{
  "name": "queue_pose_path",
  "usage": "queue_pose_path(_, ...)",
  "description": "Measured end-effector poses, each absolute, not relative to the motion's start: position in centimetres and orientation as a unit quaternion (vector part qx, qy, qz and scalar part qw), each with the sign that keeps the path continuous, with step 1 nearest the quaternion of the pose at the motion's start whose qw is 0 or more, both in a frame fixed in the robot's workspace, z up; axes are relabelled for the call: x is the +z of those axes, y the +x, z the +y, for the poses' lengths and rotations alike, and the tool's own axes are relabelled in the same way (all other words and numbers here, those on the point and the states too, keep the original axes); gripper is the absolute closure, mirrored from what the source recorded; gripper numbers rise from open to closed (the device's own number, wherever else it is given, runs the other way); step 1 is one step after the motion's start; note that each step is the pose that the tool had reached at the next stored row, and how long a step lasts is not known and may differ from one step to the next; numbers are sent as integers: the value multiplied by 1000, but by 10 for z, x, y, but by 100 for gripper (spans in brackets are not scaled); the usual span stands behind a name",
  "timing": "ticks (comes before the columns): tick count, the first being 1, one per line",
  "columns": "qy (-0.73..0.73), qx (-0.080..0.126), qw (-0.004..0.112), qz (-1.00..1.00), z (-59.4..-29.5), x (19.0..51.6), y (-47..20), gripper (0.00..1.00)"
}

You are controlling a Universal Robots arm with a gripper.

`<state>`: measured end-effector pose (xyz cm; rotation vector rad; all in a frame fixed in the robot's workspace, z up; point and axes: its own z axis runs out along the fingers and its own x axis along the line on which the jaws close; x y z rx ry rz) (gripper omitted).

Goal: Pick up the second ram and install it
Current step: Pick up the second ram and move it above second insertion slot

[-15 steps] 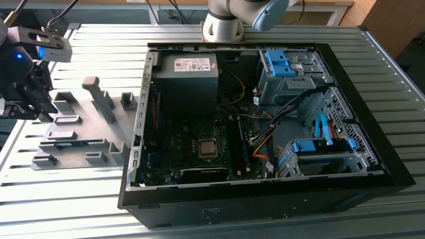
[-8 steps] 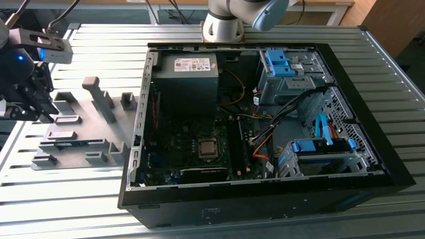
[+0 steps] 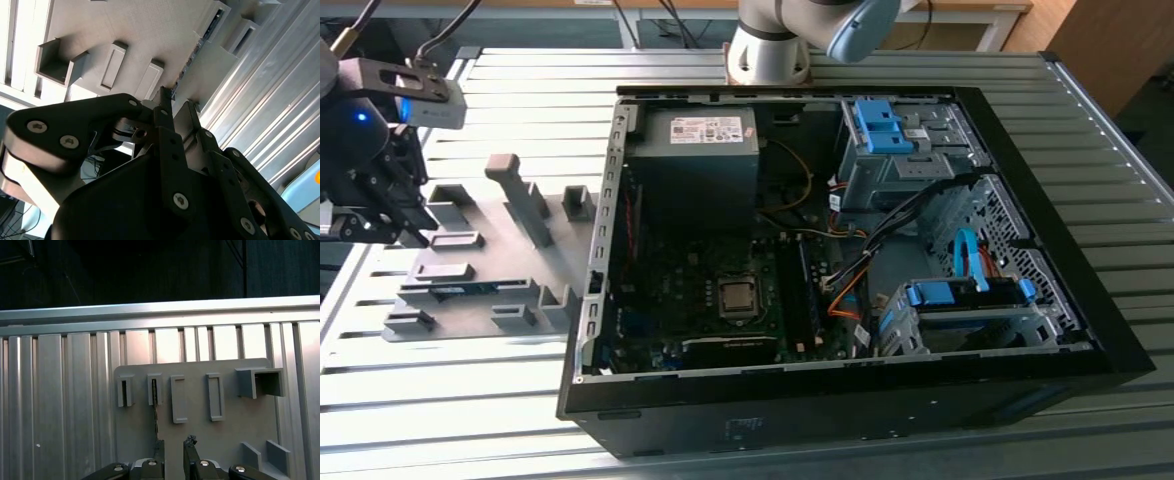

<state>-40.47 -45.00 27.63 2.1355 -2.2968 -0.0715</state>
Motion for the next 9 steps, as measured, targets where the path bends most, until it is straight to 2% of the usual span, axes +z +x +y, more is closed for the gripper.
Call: queue_pose_path(9, 690, -23, 3, -724, -452, 273, -405, 71)
